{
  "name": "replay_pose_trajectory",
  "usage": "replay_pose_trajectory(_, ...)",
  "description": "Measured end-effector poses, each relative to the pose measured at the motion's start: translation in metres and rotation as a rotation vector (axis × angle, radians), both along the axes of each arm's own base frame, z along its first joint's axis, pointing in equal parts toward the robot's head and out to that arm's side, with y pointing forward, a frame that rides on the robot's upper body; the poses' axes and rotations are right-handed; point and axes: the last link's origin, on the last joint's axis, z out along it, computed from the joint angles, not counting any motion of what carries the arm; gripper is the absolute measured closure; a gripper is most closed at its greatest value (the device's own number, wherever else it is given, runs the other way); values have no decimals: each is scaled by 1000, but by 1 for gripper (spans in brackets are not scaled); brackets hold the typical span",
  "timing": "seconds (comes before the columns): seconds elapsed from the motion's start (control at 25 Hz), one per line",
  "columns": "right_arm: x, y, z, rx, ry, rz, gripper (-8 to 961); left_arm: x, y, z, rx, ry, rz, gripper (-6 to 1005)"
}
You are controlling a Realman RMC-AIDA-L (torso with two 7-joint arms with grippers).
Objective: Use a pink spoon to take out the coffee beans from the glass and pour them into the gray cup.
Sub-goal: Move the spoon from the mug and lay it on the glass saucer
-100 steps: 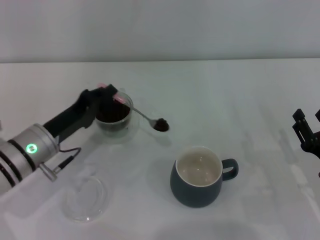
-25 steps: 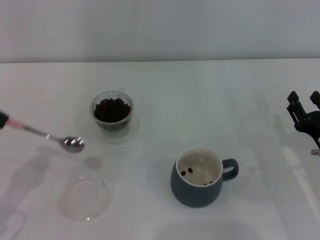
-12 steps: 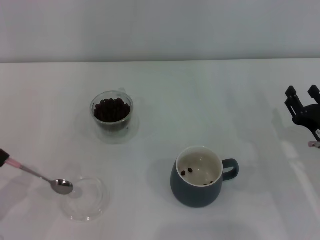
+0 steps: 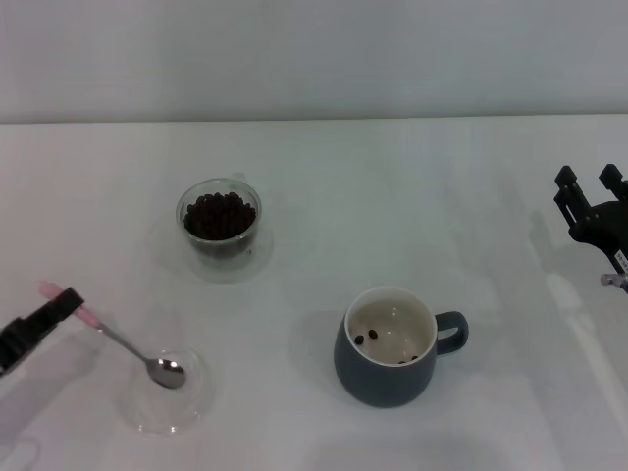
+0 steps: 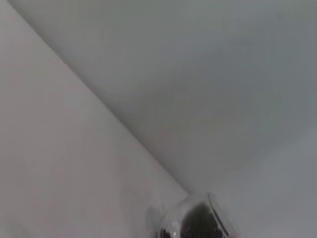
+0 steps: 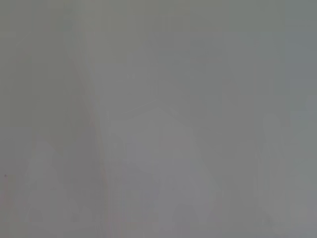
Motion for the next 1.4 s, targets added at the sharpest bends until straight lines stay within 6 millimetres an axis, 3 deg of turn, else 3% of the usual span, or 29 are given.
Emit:
replay_pose_trajectory(0.24, 0, 0, 0, 0, 1, 0, 280, 5, 8, -15, -42, 39, 6, 873)
replay_pose_trajectory(0.84, 3, -2, 1, 2, -2, -8, 269, 12, 8, -29, -61, 104, -62, 851)
replay_pose_trajectory(1.24, 6, -5, 3, 5, -10, -15, 261, 11, 7, -26, 5, 142, -94, 442)
replay_pose_trajectory(1.4, 8, -5, 4, 6, -14, -18, 258, 5, 3, -21, 62, 173, -87, 358)
